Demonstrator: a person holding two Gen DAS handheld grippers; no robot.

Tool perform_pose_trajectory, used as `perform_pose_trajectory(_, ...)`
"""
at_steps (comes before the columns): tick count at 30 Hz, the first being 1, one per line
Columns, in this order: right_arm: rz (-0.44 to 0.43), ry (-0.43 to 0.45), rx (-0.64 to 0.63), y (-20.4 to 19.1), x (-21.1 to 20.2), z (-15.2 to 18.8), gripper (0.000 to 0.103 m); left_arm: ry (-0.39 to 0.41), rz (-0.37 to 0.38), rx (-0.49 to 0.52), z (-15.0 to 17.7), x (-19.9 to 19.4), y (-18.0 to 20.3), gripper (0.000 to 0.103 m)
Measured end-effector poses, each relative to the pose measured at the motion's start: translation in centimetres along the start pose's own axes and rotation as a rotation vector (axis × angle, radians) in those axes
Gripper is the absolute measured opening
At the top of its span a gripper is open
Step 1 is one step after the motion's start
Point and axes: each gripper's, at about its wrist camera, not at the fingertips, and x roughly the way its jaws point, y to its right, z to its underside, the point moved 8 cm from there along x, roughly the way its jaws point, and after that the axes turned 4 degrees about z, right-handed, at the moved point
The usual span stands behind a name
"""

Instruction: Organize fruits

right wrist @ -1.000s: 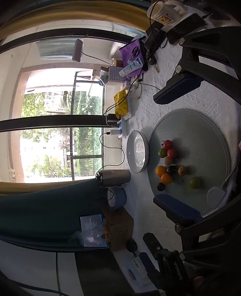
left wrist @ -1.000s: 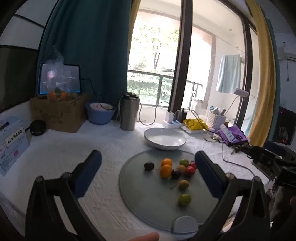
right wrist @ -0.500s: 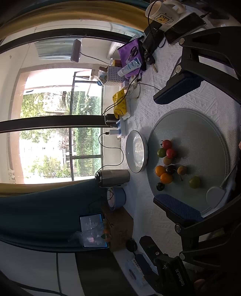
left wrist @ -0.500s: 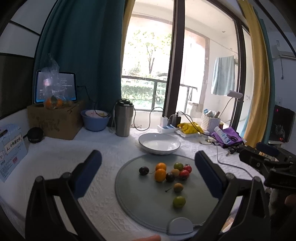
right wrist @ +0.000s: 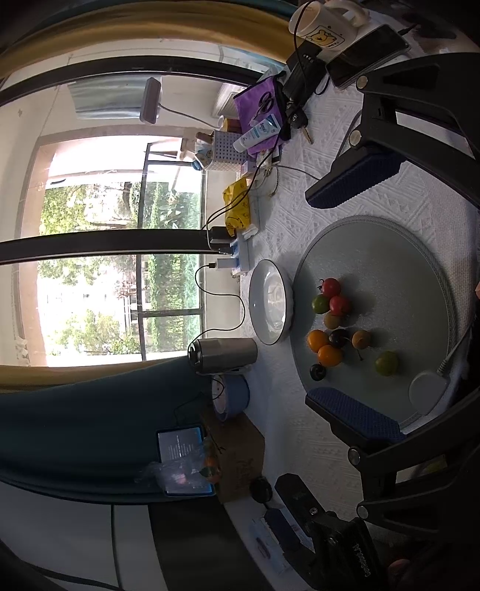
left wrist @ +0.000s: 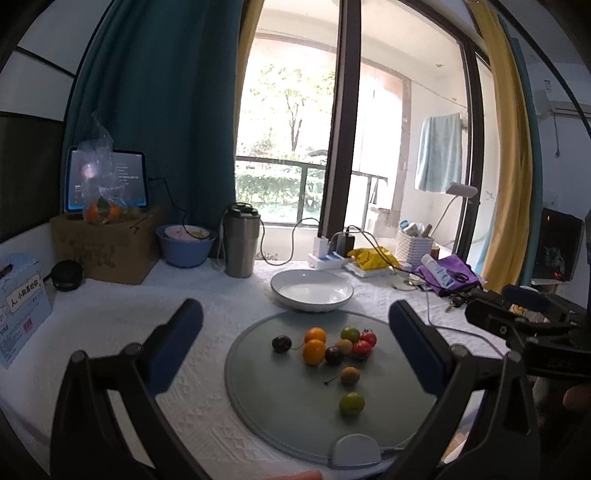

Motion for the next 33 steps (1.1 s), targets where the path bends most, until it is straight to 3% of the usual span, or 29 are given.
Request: perform_pose_trajectory(33,-0.001,-0.001,0.000,0.04,0.04,-0.04,0.099,0.005,0.014,0.013,-0.13,-0.16,0.60,0.101)
